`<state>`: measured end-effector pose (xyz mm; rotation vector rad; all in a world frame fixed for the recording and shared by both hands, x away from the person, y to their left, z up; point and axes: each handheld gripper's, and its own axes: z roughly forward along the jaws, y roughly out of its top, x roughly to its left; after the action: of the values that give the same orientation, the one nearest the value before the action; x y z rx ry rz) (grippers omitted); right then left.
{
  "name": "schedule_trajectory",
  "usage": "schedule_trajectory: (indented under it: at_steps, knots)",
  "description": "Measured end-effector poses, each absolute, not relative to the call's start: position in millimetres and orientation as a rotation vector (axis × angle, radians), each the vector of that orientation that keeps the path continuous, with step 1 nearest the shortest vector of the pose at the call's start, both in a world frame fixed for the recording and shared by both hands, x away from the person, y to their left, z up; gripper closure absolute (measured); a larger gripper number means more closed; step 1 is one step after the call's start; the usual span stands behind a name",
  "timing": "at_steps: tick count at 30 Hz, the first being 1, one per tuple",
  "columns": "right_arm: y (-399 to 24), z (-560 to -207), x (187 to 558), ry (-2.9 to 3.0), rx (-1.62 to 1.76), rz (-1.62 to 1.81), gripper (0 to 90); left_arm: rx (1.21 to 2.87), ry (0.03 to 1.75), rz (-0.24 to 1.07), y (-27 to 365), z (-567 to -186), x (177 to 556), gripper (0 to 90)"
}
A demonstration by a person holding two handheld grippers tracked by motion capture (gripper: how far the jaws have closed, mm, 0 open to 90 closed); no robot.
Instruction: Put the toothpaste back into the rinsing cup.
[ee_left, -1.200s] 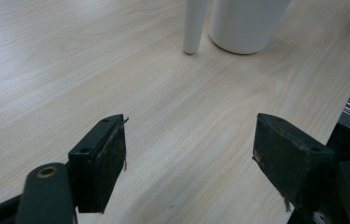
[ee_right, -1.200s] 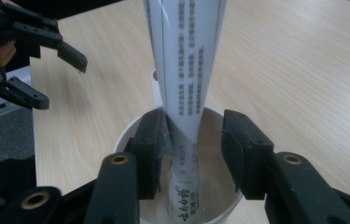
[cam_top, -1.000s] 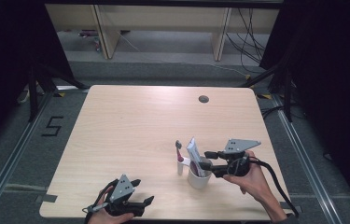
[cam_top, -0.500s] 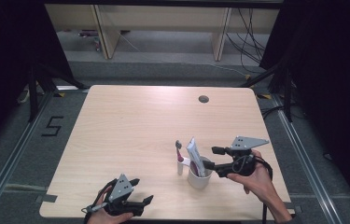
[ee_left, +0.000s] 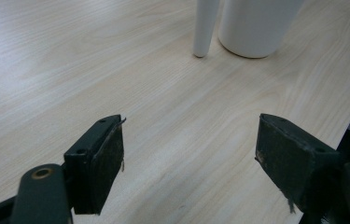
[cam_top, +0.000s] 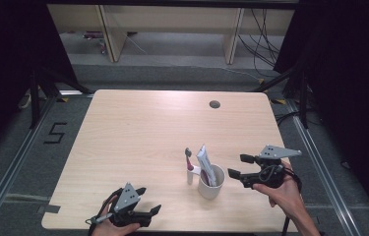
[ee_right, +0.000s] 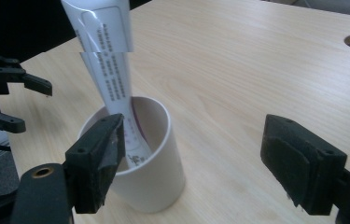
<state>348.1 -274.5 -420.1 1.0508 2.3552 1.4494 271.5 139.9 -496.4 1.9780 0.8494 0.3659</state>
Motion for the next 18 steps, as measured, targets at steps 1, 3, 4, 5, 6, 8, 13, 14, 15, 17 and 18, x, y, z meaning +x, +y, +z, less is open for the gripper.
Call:
schedule_trajectory:
  at_steps: [1,3,4,5,6,8,13,14,15,17,18]
  knots:
    - [-275,-420,348,2.355,1.051,1.449,22.8,1.978,0.849,0.366,140,-496,271,22.9]
    - [-282,-422,348,2.329,1.047,1.445,22.0,1.973,0.849,0.366,140,-497,272,22.8]
    - [-285,-422,347,2.331,1.072,1.439,21.9,1.987,0.844,0.371,141,-497,273,22.8]
    - [-285,-422,347,2.331,1.072,1.439,21.9,1.987,0.844,0.371,141,-497,273,22.8]
    - [-289,-424,346,2.315,1.087,1.437,21.7,1.982,0.846,0.371,140,-497,273,22.8]
    - [-293,-426,345,2.292,1.113,1.436,21.5,1.984,0.842,0.373,141,-496,273,22.7]
    - [-304,-431,343,2.289,1.124,1.422,21.2,1.979,0.854,0.375,142,-495,273,22.7]
    - [-305,-432,343,2.283,1.140,1.416,21.0,1.979,0.854,0.375,142,-495,273,22.6]
    - [-306,-433,342,2.281,1.162,1.415,21.0,1.977,0.854,0.377,142,-495,273,22.6]
    - [-311,-435,342,2.274,1.138,1.389,20.7,1.978,0.854,0.378,142,-495,273,22.5]
    - [-311,-436,341,2.272,1.166,1.386,20.7,1.977,0.854,0.377,142,-495,273,22.5]
